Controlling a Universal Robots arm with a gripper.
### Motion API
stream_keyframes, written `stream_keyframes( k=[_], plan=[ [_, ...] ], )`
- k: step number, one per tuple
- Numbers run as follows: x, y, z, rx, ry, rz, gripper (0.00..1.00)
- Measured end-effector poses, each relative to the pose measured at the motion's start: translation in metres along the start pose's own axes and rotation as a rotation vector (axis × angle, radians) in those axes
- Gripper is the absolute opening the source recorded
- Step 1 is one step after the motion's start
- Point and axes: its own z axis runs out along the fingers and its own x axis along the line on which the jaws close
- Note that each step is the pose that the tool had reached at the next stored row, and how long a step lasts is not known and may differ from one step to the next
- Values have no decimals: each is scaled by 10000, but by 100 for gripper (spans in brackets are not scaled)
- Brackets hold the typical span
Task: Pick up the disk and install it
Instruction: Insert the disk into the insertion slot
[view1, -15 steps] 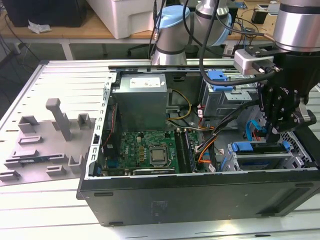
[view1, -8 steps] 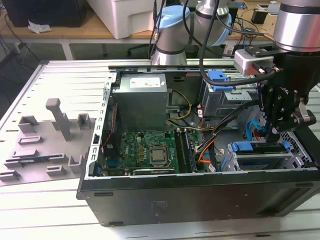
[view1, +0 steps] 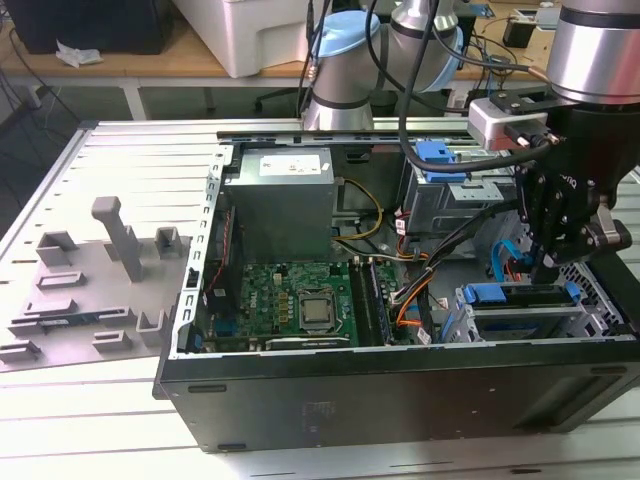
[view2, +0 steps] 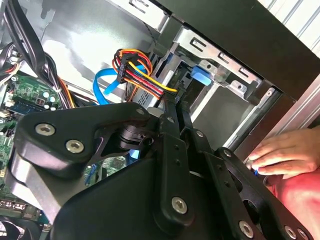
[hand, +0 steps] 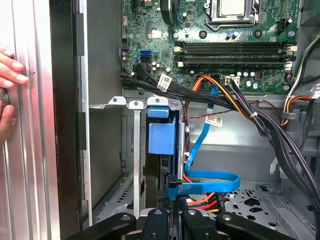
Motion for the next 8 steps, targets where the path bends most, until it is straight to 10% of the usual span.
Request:
stream_keyframes(
  k=[8],
  plan=[
    [0, 0, 0, 1, -38, 5, 16]
  ],
)
